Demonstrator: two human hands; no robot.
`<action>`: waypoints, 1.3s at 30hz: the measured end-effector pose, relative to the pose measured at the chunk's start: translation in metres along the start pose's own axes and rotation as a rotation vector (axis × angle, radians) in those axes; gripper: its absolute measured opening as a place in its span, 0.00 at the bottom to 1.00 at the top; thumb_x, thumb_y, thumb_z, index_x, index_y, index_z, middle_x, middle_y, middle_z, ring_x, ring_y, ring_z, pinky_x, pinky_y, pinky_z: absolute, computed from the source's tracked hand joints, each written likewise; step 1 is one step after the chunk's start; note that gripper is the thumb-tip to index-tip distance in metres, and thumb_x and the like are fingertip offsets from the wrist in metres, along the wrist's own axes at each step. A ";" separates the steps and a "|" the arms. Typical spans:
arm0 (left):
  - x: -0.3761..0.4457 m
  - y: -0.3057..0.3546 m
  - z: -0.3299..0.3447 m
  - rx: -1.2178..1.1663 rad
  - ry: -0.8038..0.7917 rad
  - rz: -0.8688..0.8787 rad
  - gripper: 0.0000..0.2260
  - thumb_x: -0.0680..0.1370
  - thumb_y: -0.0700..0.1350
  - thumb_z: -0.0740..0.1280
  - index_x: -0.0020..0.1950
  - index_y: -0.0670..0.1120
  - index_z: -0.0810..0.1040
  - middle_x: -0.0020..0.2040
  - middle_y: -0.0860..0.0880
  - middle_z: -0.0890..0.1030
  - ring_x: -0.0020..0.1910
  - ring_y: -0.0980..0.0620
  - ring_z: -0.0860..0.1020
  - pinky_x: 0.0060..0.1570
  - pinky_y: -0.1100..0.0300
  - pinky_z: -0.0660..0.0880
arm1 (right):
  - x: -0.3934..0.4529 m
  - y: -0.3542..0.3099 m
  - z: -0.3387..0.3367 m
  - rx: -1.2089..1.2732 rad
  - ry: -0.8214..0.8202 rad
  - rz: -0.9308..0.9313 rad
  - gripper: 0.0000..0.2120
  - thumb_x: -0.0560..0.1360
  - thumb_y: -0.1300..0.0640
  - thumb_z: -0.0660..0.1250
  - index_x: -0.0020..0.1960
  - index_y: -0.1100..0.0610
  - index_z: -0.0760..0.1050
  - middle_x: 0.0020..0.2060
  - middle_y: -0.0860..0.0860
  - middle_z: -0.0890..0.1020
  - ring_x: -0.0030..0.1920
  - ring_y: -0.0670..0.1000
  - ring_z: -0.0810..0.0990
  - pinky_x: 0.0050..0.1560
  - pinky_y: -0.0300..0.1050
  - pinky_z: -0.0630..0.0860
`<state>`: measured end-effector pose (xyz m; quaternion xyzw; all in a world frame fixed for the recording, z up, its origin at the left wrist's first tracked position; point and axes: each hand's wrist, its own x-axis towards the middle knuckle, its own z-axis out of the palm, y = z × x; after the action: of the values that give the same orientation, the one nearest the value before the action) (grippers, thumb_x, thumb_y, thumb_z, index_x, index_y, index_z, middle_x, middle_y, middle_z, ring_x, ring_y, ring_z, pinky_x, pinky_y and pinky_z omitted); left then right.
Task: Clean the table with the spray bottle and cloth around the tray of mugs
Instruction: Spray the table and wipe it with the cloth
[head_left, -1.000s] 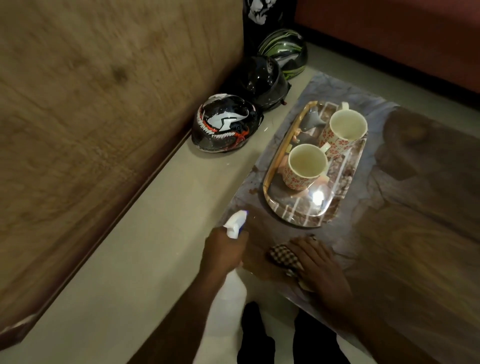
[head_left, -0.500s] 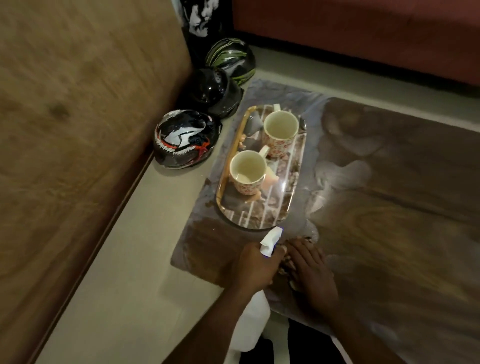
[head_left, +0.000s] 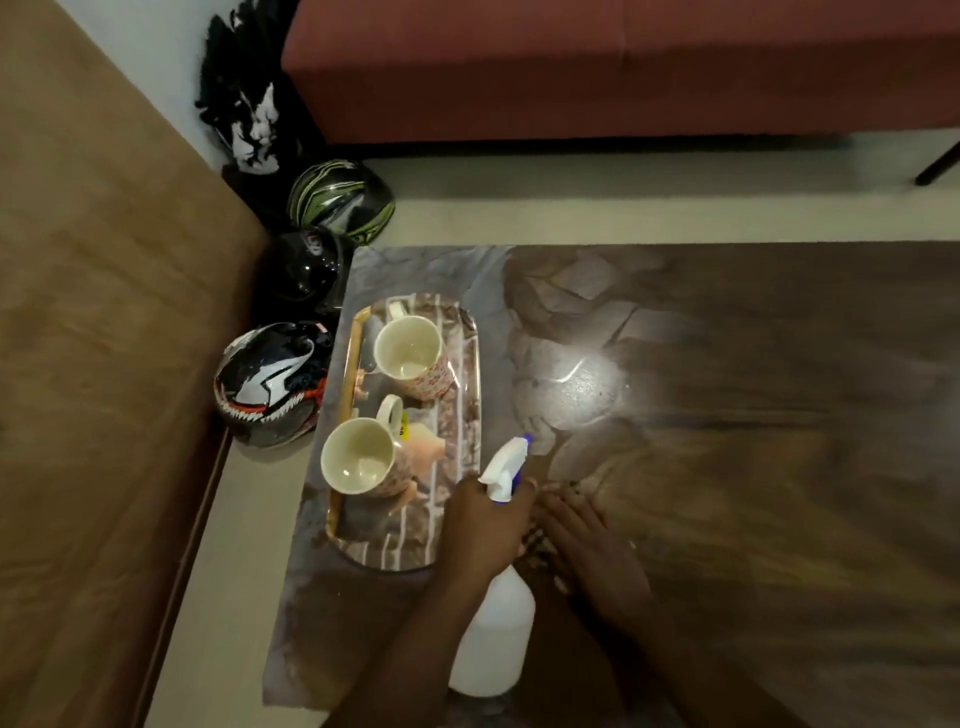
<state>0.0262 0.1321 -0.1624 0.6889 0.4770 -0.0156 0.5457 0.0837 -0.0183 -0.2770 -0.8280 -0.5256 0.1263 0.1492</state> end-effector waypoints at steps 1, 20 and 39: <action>0.005 0.004 0.003 -0.004 -0.005 -0.003 0.15 0.76 0.49 0.70 0.61 0.46 0.80 0.47 0.53 0.83 0.33 0.66 0.79 0.32 0.75 0.71 | 0.010 0.011 -0.007 0.017 0.009 0.087 0.31 0.68 0.51 0.64 0.71 0.52 0.64 0.68 0.52 0.72 0.69 0.54 0.65 0.70 0.53 0.60; 0.061 0.084 0.049 0.017 0.151 0.394 0.09 0.74 0.45 0.73 0.49 0.45 0.77 0.39 0.51 0.80 0.38 0.57 0.78 0.39 0.69 0.73 | 0.009 0.059 -0.037 0.049 -0.003 0.112 0.24 0.75 0.44 0.57 0.69 0.50 0.68 0.67 0.47 0.73 0.69 0.51 0.64 0.68 0.50 0.56; 0.037 0.192 0.328 0.023 -0.219 0.777 0.27 0.73 0.39 0.72 0.69 0.39 0.65 0.55 0.50 0.79 0.51 0.61 0.77 0.47 0.82 0.66 | -0.135 0.223 -0.109 -0.044 0.284 0.717 0.25 0.73 0.53 0.58 0.70 0.52 0.65 0.67 0.52 0.72 0.69 0.55 0.67 0.69 0.53 0.58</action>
<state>0.3399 -0.0861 -0.1735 0.8181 0.1200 0.1131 0.5510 0.2531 -0.2431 -0.2539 -0.9714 -0.1797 0.0434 0.1489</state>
